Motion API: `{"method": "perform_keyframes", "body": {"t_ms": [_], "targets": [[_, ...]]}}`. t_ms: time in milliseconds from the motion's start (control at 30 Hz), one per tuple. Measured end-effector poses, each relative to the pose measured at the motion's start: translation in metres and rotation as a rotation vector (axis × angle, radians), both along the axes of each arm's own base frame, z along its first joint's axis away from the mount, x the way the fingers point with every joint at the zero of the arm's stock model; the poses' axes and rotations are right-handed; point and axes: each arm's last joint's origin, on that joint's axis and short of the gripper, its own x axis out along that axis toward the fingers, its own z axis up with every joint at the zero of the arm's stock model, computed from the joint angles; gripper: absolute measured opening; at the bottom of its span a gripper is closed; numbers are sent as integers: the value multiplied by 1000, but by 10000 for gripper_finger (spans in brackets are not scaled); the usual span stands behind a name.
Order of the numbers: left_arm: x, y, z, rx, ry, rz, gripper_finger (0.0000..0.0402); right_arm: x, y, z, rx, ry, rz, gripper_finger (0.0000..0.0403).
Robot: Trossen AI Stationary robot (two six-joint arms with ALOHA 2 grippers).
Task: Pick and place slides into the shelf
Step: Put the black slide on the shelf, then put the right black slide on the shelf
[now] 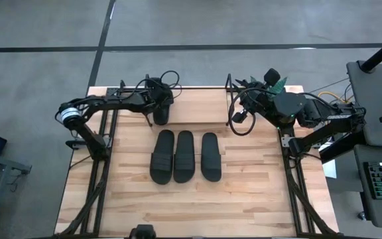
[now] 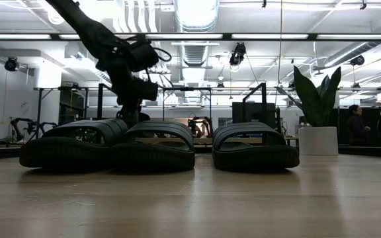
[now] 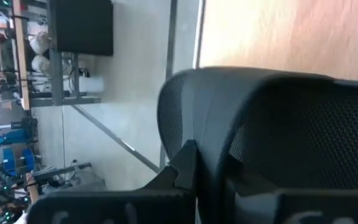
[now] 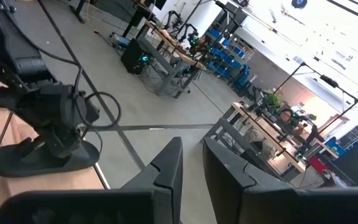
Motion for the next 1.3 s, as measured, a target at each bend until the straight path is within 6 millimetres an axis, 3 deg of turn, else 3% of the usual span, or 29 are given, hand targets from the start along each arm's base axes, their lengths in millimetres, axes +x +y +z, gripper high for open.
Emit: {"method": "perform_keyframes", "body": {"t_ms": [267, 600, 967, 1100, 1300], "targets": [[1, 2, -2, -1, 7, 13, 16, 0, 0, 0, 0, 0, 0, 54], [-2, 0, 12, -34, -60, -39, 129, 0, 0, 0, 0, 3, -1, 54], [-8, -3, 8, -87, 23, -31, 228, 0, 0, -1, 1, 5, -1, 54], [-14, -7, 8, -139, 64, -33, 244, 0, 0, -1, 1, 5, -1, 54], [-20, -13, 26, -164, -18, -75, 247, 0, 0, -1, 4, 3, -1, 54]]}}
